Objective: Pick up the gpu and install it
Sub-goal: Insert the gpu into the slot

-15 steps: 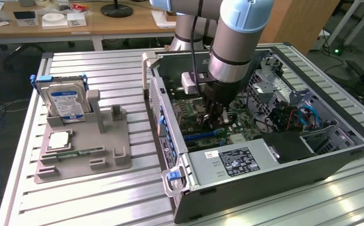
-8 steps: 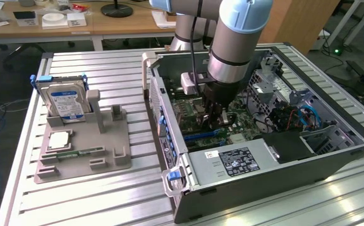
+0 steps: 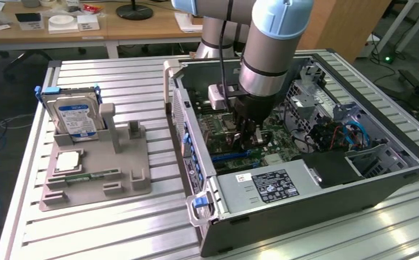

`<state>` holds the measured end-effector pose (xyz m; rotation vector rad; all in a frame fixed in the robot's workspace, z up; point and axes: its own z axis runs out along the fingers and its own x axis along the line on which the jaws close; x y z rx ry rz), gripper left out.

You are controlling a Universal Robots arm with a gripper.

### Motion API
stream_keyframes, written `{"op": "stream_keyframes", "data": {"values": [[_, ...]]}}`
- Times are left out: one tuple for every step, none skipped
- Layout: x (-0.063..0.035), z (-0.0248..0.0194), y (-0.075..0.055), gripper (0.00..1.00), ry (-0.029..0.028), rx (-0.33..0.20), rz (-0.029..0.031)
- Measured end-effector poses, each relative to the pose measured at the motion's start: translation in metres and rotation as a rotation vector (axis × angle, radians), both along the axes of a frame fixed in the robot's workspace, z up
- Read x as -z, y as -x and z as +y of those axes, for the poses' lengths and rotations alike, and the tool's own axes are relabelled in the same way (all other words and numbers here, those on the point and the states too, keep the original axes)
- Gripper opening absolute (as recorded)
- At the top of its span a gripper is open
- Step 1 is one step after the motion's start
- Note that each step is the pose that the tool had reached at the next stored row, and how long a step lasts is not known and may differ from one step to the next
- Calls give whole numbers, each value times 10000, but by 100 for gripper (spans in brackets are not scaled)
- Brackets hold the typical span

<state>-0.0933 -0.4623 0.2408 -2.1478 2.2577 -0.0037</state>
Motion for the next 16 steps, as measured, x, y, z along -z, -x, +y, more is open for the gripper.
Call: {"op": "stream_keyframes", "data": {"values": [[0,0,1,28,0,2,0],[0,0,1,28,0,2,0],[1,0,1,28,0,2,-1],[3,1,1,28,-2,2,-2],[9,2,8,28,-6,5,-4],[15,3,16,28,-5,3,-3],[21,4,22,28,-2,2,-2],[31,5,24,28,-2,1,-1],[40,7,24,28,-3,0,-2],[48,10,26,28,-2,2,-1],[54,13,30,28,-1,3,-1],[60,16,31,28,-1,2,-1],[64,17,32,28,0,1,-1],[68,20,34,28,0,2,0],[71,22,39,28,0,2,-1],[73,24,46,28,0,2,-1]]}}
